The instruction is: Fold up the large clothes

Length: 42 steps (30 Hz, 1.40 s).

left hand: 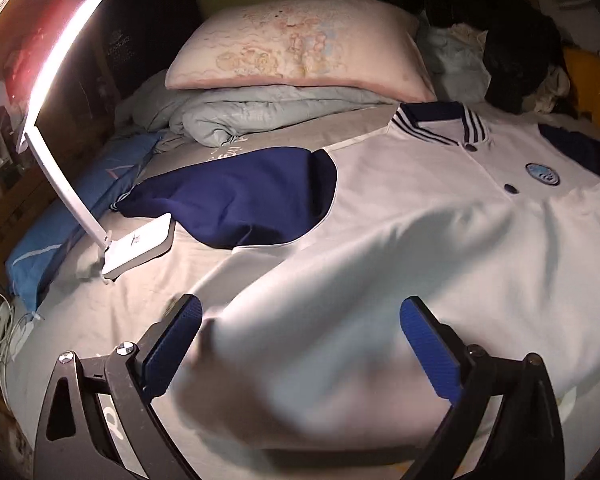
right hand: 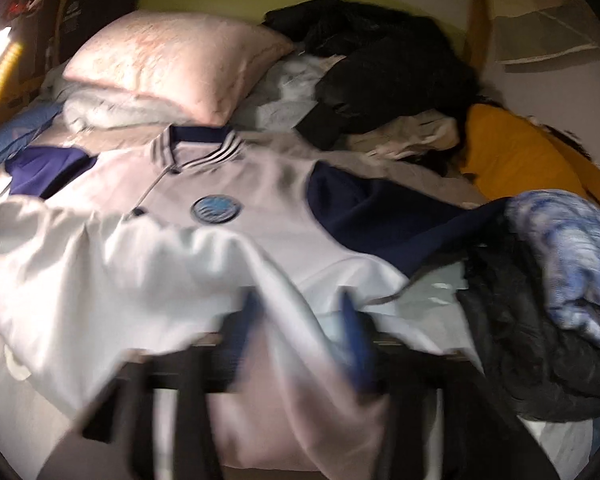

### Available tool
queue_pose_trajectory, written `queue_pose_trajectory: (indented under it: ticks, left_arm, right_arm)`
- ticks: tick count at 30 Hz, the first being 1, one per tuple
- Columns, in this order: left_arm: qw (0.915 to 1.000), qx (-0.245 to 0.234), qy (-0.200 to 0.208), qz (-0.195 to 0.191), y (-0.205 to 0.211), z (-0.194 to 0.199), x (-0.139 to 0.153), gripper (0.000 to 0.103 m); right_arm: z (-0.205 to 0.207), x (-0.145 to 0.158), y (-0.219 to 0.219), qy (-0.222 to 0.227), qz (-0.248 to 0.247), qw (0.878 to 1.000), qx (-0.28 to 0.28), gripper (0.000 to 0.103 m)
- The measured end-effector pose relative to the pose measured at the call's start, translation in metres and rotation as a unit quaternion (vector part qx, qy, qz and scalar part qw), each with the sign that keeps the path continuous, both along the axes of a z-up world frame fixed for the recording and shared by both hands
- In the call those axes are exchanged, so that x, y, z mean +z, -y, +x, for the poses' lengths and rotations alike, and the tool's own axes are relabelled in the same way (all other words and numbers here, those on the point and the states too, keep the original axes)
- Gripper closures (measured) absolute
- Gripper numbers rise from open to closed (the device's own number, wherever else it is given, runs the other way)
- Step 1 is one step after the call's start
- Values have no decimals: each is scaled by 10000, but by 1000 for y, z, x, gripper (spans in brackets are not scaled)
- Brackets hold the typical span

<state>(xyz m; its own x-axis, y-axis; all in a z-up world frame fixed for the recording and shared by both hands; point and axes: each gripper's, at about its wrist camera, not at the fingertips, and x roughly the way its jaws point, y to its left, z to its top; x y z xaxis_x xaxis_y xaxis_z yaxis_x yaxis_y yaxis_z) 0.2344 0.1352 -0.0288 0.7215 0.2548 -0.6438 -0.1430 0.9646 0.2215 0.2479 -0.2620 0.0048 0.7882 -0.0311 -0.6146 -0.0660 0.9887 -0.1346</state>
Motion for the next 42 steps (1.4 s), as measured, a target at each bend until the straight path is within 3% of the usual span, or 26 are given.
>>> queue_pose_trajectory:
  ticks: [3, 4, 5, 10, 13, 15, 16, 17, 18, 19, 20, 23, 25, 28, 31, 36, 39, 40, 42]
  left_arm:
    - [9994, 66, 39, -333, -16, -13, 10, 4]
    - [9990, 70, 61, -442, -21, -17, 13, 4]
    - [9985, 87, 95, -531, -27, -21, 17, 4]
    - [9925, 481, 7, -1120, -59, -26, 12, 3]
    - [9870, 570, -175, -1489, -74, -21, -2, 4]
    - [9826, 517, -231, -1770, -82, -15, -10, 11]
    - [9806, 444, -257, -1892, -84, -13, -13, 21]
    - [9784, 286, -294, -2027, -84, -9, -16, 41]
    - [9771, 181, -329, -2095, -84, -6, -19, 53]
    - [9773, 177, -331, -2085, -83, -4, -20, 81]
    - [9774, 155, -303, -2084, -82, -3, -19, 99]
    - [9786, 174, 114, -2049, -81, -5, 0, 99]
    - [9802, 139, 376, -1939, -80, -5, 18, 99]
    - [9864, 183, 392, -1587, -75, 5, 29, 99]
    - [9876, 409, 119, -1513, -82, 21, 20, 98]
    - [9885, 434, -227, -1430, -84, 28, -2, 90]
    - [9913, 440, -71, -1236, -81, 20, 3, 72]
    - [9913, 470, 34, -1231, -82, 15, 8, 62]
    - [9895, 408, 176, -1375, -84, 6, 17, 58]
  right_arm:
    - [-7, 17, 19, 63, 472, 9989, -53, 30]
    - [-11, 23, 29, 150, 621, 9978, -168, 18]
    - [-14, 27, 38, 221, 709, 9968, -292, 13]
    - [-18, 35, 73, 112, 1015, 9930, -593, 10]
    - [-13, 27, 87, -226, 1165, 9915, -539, 10]
    - [-7, 17, 89, -556, 1225, 9902, -378, 10]
    - [-2, 7, 87, -906, 1304, 9872, -155, 13]
    - [-2, 2, 86, -1058, 1352, 9851, -42, 32]
    - [0, -3, 83, -1165, 1387, 9835, 24, 46]
    - [2, -8, 80, -1239, 1396, 9824, 89, 74]
    - [2, -10, 77, -1200, 1364, 9833, 142, 100]
    - [1, 2, 70, -623, 870, 9943, -38, 100]
    - [4, 15, 71, -371, 958, 9947, -85, 100]
    - [15, 24, 71, -185, 734, 9969, -202, 100]
    - [33, 13, 71, -351, 322, 9981, -391, 101]
    - [50, -12, 78, -757, 249, 9960, -409, 100]
    - [46, -13, 82, -709, 142, 9951, -668, 85]
    - [41, -7, 86, -651, 284, 9948, -731, 77]
    - [32, 3, 91, -541, 585, 9939, -757, 64]
